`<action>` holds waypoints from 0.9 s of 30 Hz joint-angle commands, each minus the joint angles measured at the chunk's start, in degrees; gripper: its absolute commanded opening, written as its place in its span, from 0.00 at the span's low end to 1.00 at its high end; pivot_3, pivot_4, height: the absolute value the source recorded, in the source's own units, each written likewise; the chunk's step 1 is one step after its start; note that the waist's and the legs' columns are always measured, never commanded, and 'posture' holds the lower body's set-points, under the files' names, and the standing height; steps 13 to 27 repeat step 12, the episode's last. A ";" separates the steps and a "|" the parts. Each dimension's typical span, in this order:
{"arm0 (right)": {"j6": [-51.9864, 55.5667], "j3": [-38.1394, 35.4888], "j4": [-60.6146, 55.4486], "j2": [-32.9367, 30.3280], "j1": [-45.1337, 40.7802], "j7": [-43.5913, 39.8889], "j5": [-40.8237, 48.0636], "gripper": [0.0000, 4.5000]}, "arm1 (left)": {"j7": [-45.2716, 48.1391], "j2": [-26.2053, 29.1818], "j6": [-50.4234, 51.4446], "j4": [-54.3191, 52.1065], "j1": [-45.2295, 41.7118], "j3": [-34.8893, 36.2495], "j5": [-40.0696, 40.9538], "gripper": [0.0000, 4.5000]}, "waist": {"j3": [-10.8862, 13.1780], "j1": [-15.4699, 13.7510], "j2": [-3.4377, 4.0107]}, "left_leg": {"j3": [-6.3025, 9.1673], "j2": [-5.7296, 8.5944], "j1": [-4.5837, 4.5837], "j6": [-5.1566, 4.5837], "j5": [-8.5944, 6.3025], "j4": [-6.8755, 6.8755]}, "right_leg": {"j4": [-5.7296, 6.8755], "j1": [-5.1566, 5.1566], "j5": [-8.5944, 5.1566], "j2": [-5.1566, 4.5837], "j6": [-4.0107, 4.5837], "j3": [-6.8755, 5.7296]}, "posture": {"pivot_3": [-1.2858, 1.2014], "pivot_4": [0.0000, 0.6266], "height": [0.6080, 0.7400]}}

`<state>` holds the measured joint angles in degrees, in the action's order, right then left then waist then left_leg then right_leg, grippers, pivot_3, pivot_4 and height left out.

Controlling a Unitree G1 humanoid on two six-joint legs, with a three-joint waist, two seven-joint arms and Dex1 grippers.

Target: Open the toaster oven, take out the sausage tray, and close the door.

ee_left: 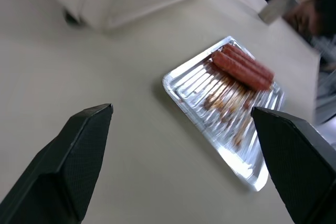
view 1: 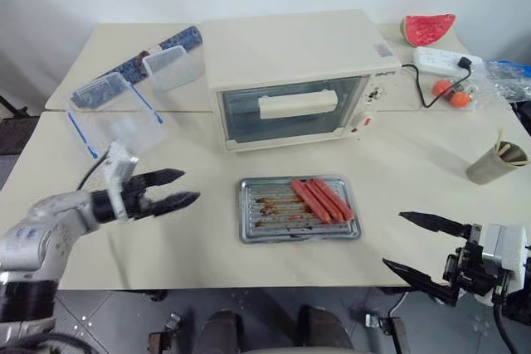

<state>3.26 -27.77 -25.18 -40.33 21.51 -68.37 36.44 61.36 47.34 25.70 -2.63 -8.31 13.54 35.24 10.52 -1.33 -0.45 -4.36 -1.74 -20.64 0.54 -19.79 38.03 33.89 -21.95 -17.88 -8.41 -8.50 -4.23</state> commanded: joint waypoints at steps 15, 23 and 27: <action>-12.98 3.97 15.83 -3.04 -8.70 -11.37 -4.65 1.00 | 7.94 -1.14 -33.50 10.55 10.14 8.25 -9.73 1.00 | -0.03 0.00 -0.10 | -0.49 -0.05 -0.47 -0.35 -0.20 0.37 | 0.23 -0.54 0.14 -0.16 -0.25 -0.41 | 0.52 0.24 1.00; -12.98 3.97 15.83 -3.04 -8.70 -11.37 -4.65 1.00 | 7.94 -1.14 -33.50 10.55 10.14 8.25 -9.73 1.00 | -0.03 0.00 -0.10 | -0.49 -0.05 -0.47 -0.35 -0.20 0.37 | 0.23 -0.54 0.14 -0.16 -0.25 -0.41 | 0.52 0.24 1.00; -12.98 3.97 15.83 -3.04 -8.70 -11.37 -4.65 1.00 | 7.94 -1.14 -33.50 10.55 10.14 8.25 -9.73 1.00 | -0.03 0.00 -0.10 | -0.49 -0.05 -0.47 -0.35 -0.20 0.37 | 0.23 -0.54 0.14 -0.16 -0.25 -0.41 | 0.52 0.24 1.00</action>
